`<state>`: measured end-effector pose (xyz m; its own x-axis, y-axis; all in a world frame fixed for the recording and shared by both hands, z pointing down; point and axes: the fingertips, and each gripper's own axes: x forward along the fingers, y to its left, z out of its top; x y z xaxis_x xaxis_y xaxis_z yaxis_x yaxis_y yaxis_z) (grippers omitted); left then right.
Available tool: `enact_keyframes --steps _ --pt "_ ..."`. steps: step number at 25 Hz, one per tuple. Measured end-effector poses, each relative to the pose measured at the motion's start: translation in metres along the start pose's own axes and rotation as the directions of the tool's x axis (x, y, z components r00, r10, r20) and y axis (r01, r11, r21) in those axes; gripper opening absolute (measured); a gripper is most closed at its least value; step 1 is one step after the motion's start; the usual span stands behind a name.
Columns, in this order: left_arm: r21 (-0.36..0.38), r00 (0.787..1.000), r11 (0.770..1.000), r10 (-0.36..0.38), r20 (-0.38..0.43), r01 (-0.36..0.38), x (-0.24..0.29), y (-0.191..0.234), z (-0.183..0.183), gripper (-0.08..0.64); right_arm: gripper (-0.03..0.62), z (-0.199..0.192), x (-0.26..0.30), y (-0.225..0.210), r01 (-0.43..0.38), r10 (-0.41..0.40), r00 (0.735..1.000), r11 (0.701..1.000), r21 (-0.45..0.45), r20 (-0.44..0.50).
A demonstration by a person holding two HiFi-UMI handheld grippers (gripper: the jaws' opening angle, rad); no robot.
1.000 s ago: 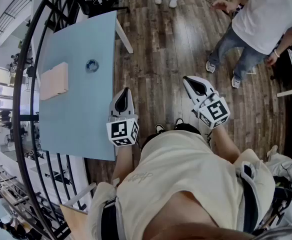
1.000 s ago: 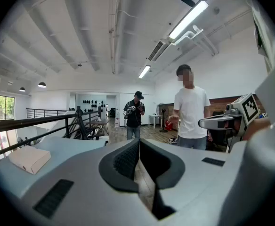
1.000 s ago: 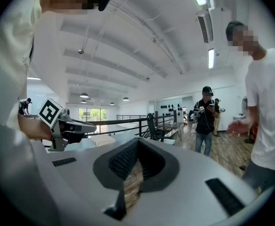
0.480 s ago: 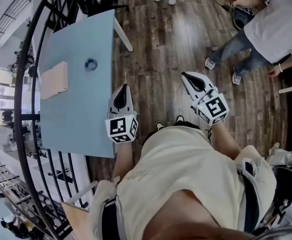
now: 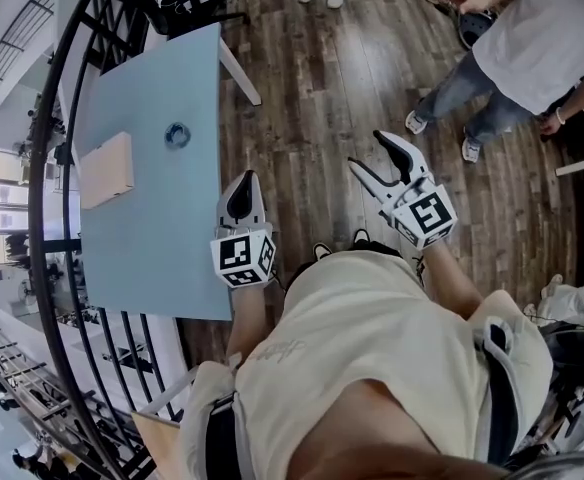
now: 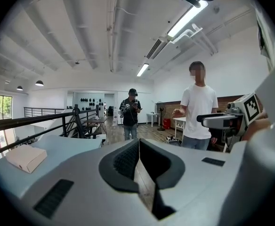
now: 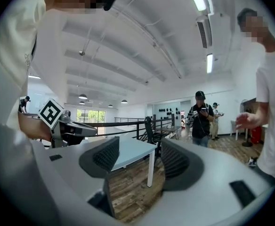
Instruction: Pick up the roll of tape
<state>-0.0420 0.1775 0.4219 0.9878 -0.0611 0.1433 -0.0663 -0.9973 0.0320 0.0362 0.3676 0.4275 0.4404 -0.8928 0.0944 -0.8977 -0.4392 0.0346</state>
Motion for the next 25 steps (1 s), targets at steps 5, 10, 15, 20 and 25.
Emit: enact_keyframes --steps 5,10,15,20,25 --pt "-0.004 1.0 1.0 -0.013 -0.003 0.013 -0.002 0.0 -0.003 0.021 0.284 -0.003 -0.002 0.003 0.013 -0.013 1.0 1.0 -0.007 -0.013" --pt "-0.026 1.0 0.999 -0.019 -0.001 0.019 -0.002 0.008 -0.011 0.021 0.282 -0.007 0.002 0.004 0.019 -0.019 0.999 1.0 0.009 -0.026" --pt "-0.049 0.999 0.998 -0.036 -0.002 0.036 -0.005 0.019 -0.02 0.021 0.282 -0.011 0.008 0.015 0.034 -0.035 0.997 0.999 -0.006 -0.063" --pt "-0.069 0.999 0.997 -0.044 -0.004 0.044 -0.002 0.037 -0.023 0.021 0.282 -0.012 0.024 0.025 0.031 -0.031 0.996 1.0 0.0 -0.087" --pt "-0.072 1.0 0.997 -0.02 -0.012 0.019 0.004 0.06 -0.02 0.021 0.282 -0.007 0.05 0.027 0.005 -0.004 0.996 1.0 0.004 -0.086"
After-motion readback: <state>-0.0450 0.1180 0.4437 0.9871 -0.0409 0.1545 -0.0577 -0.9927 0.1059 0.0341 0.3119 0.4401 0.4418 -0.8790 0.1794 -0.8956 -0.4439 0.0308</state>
